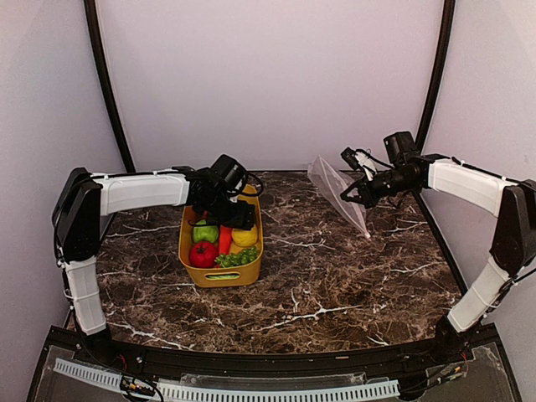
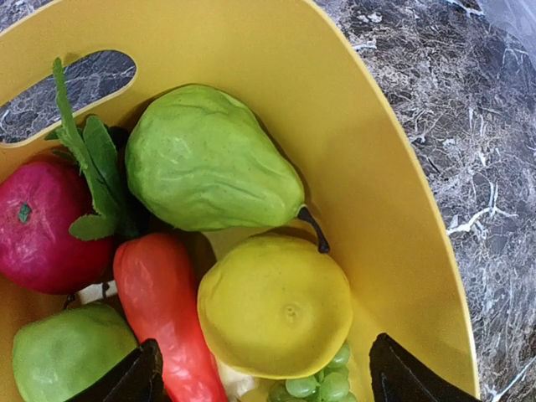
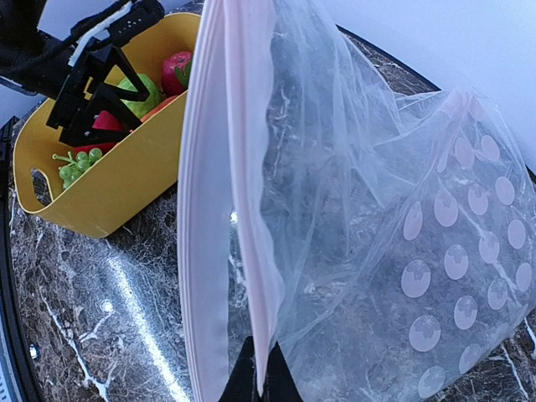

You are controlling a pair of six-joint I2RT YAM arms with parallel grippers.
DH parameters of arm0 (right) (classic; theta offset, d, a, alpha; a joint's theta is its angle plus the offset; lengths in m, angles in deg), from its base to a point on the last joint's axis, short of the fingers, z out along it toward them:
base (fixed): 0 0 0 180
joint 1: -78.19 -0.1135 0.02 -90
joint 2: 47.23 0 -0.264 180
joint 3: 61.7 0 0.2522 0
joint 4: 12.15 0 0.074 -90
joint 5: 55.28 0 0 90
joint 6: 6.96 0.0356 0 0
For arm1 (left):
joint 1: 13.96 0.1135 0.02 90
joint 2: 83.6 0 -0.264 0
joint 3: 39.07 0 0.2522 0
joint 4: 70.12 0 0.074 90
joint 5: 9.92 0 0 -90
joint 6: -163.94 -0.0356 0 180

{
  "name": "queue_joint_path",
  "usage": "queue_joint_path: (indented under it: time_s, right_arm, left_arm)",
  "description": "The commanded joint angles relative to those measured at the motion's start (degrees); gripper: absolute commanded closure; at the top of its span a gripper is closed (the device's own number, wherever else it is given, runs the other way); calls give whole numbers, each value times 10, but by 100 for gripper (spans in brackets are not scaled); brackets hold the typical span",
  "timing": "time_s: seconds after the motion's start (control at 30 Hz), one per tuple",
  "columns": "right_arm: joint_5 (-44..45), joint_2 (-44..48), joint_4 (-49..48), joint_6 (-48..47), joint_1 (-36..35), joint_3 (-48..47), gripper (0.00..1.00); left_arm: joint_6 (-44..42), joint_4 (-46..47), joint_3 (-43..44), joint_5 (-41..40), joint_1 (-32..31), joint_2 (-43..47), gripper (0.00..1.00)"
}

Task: Place the food in the zip-top bag and seal the zipper
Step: Pick up the fake fruit from the bin.

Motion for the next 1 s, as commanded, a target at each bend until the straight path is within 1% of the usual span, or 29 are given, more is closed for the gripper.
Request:
queue_joint_path:
  time_s: [0.0,0.4,0.6,0.83,0.97]
  right_arm:
    - [-22,18,13,-10,1,3,100]
    - [-28,21,19,-12,1,4,100]
    - [-29,22,20,-12,1,3,100]
    - [-23,23,23,-12,1,0,100]
    - [29,22,37,-18,1,-22,100]
  left_arm:
    - [-14,6,17,23,8,-14,16]
    - [-9,22,39,59,17,-62,17]
    - [-8,16,52,60,17,-81,21]
    - [-11,0,67,55,17,-83,33]
    - [-19,-38,88,52,17,-71,40]
